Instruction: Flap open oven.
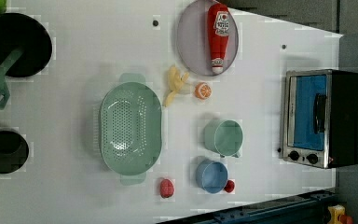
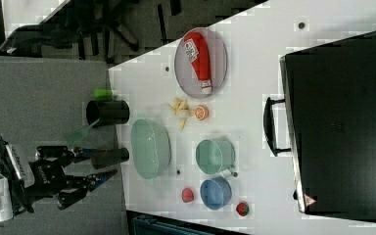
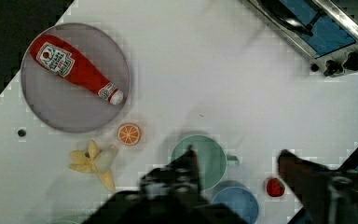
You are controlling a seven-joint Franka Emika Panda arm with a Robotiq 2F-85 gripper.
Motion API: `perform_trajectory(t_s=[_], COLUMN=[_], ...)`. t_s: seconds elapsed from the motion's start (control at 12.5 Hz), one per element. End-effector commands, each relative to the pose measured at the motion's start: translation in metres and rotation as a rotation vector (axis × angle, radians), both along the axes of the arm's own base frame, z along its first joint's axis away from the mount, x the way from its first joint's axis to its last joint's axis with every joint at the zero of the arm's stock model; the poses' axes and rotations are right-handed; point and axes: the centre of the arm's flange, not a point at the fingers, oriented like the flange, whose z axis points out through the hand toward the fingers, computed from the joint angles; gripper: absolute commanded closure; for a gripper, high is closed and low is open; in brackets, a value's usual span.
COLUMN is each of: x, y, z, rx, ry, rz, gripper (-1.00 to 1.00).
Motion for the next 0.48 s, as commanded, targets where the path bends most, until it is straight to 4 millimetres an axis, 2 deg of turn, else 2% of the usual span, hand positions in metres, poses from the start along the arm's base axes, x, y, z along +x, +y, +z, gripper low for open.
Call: perform_trajectory(t_s=[0.08,0.16,0.24,0.48], x=[0.009,0.008,0.007,0.003], y=[-0.003,-0.009,-0.018,-0.052], z=[-0.028,-0.029,-0.030,-0.037], rx=[0.003,0.007,0.012,0.029], ry=[0.061,0.062,0.063,0.067], rz=[0.037,0.026,0.019,0.117], gripper=[0.31,0.55,0.65,0.65])
